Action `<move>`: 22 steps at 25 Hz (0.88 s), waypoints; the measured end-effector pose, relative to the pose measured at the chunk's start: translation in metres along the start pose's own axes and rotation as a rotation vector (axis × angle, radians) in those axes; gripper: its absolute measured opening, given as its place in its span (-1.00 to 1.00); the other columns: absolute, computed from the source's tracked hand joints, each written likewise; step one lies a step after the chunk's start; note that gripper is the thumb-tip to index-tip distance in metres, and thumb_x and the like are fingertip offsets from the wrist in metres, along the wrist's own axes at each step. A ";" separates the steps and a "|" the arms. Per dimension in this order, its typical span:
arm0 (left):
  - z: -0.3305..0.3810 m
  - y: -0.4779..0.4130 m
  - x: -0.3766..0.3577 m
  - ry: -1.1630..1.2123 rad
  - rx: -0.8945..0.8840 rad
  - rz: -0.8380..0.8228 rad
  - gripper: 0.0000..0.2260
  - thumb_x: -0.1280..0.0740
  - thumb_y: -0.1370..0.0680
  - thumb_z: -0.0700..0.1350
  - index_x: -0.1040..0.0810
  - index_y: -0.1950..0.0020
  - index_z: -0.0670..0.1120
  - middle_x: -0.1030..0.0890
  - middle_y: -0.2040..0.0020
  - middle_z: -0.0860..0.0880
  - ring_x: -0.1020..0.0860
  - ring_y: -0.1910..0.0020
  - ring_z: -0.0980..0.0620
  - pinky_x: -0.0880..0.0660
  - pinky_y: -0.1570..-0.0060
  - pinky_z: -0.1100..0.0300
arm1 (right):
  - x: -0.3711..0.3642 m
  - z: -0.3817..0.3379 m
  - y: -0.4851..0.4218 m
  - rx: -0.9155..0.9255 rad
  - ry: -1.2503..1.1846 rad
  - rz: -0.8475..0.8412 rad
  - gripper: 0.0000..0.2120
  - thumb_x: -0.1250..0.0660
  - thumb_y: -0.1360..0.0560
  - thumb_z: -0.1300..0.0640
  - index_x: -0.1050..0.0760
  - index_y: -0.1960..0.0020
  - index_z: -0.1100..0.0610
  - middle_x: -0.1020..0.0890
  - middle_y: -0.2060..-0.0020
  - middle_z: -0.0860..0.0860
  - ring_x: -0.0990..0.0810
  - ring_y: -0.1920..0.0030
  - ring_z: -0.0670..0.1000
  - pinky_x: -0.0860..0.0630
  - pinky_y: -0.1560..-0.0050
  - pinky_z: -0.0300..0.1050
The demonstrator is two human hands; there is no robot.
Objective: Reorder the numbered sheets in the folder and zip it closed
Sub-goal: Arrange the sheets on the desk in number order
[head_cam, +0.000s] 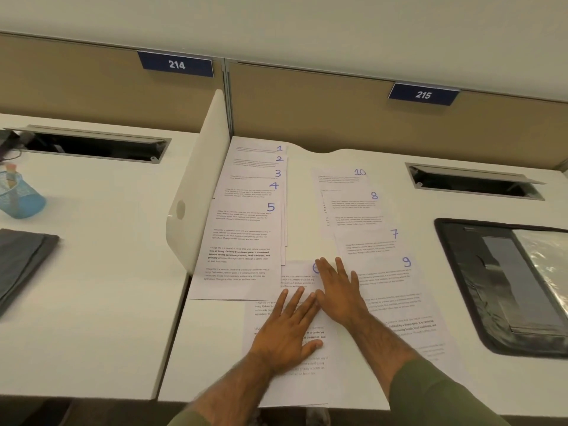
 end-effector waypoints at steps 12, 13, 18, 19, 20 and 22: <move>0.047 -0.011 -0.014 -0.014 0.042 -0.112 -0.31 0.16 -0.63 0.41 0.36 -0.61 0.13 0.37 -0.60 0.16 0.41 -0.57 0.08 0.37 -0.53 -0.04 | 0.008 0.047 0.024 0.084 -0.181 0.124 -0.38 -0.27 -0.62 0.02 -0.12 -0.61 0.02 -0.32 -0.54 0.08 -0.18 -0.58 0.13 -0.15 -0.56 0.04; 0.050 -0.013 -0.014 -0.023 0.049 -0.122 -0.31 0.16 -0.63 0.41 0.37 -0.61 0.13 0.39 -0.60 0.17 0.42 -0.56 0.09 0.37 -0.53 -0.03 | 0.011 0.054 0.027 0.029 -0.356 0.144 -0.38 -0.31 -0.60 0.03 -0.17 -0.59 0.00 -0.45 -0.44 0.07 -0.37 -0.47 0.10 -0.32 -0.45 -0.01; 0.057 -0.017 -0.016 -0.035 0.087 -0.145 -0.33 0.16 -0.64 0.39 0.36 -0.61 0.12 0.39 -0.59 0.17 0.43 -0.55 0.11 0.36 -0.53 -0.01 | -0.003 0.082 0.046 -0.303 -0.908 0.122 -0.49 -0.43 -0.48 0.14 -0.45 -0.41 0.12 -0.67 -0.12 0.06 -0.63 -0.13 0.04 -0.55 -0.19 -0.06; 0.058 -0.018 -0.016 -0.028 0.100 -0.140 -0.34 0.16 -0.65 0.37 0.34 -0.62 0.11 0.38 -0.59 0.18 0.42 -0.56 0.11 0.34 -0.53 0.00 | -0.008 0.084 0.049 -0.318 -0.868 0.098 -0.63 -0.41 -0.47 0.17 -0.55 -0.26 0.16 -0.68 -0.07 0.07 -0.64 -0.10 0.07 -0.57 -0.17 -0.03; 0.060 -0.020 -0.017 -0.009 0.119 -0.134 -0.35 0.16 -0.65 0.36 0.31 -0.63 0.11 0.37 -0.59 0.18 0.40 -0.57 0.12 0.32 -0.54 0.00 | -0.011 0.086 0.053 -0.313 -0.826 0.091 -0.78 -0.39 -0.46 0.19 -0.61 -0.09 0.21 -0.69 0.03 0.09 -0.65 -0.04 0.11 -0.59 -0.09 -0.01; 0.062 -0.022 -0.016 0.048 0.192 -0.116 -0.38 0.16 -0.67 0.33 0.26 -0.64 0.11 0.34 -0.60 0.18 0.36 -0.57 0.15 0.27 -0.57 0.04 | -0.011 0.095 0.060 -0.304 -0.791 0.128 -0.88 -0.37 -0.45 0.23 -0.58 0.08 0.29 -0.68 0.15 0.14 -0.65 0.05 0.16 -0.56 0.07 -0.01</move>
Point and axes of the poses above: each hand's wrist, its own y-axis away from the middle knuckle, its own x-axis out of the back of the hand, z = x × y, the point moved 7 cm from there along -y, towards the middle knuckle
